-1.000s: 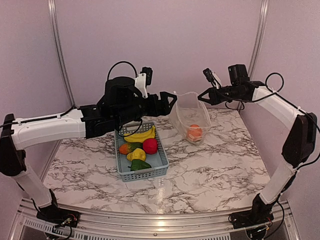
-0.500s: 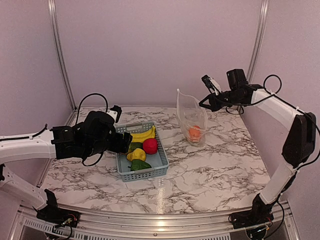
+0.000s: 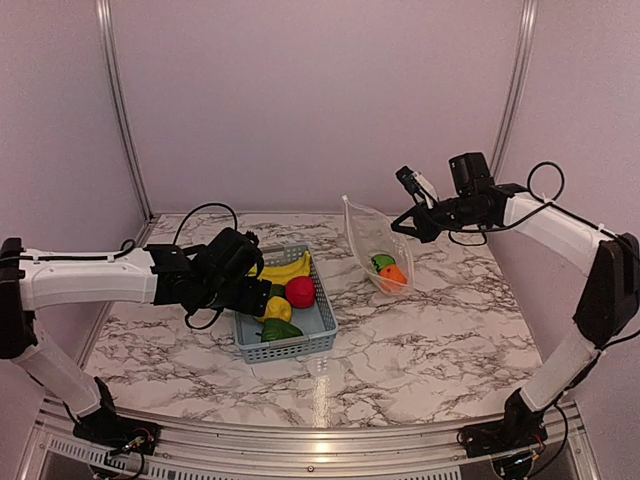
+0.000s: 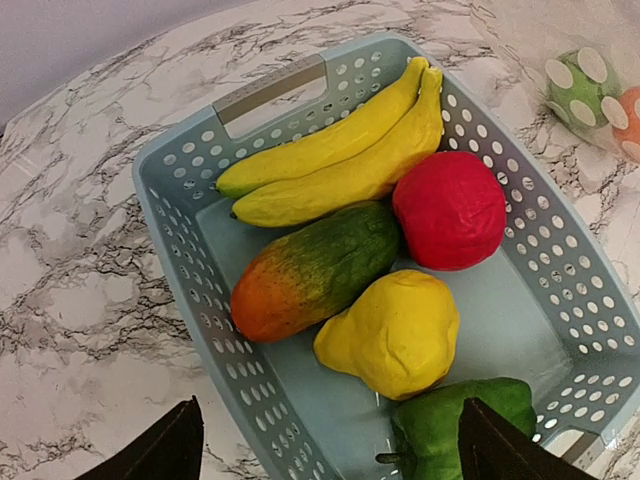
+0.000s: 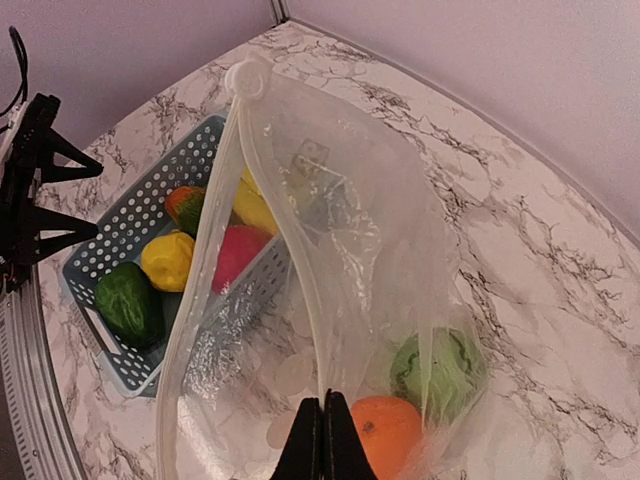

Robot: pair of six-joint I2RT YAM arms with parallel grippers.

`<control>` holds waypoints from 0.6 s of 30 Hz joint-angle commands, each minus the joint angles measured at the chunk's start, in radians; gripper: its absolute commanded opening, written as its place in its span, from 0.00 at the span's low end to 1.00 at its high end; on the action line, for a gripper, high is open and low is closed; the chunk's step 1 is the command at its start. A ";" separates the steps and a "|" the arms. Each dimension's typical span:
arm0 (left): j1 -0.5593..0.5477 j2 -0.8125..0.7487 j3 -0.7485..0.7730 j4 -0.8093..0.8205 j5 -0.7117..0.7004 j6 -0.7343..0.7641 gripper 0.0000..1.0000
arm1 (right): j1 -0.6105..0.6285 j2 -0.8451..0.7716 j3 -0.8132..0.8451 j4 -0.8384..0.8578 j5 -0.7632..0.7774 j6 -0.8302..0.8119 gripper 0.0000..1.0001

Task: Place the food in the zip-top bag and seal the zipper
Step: Pick up the fake fruit from the bin.

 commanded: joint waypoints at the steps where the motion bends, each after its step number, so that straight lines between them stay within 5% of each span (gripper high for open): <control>1: 0.014 0.103 0.080 -0.001 0.111 -0.027 0.90 | 0.019 -0.046 -0.027 0.036 -0.030 -0.013 0.00; 18: 0.023 0.318 0.246 -0.077 0.132 -0.023 0.87 | 0.023 -0.058 -0.069 0.061 -0.028 -0.013 0.00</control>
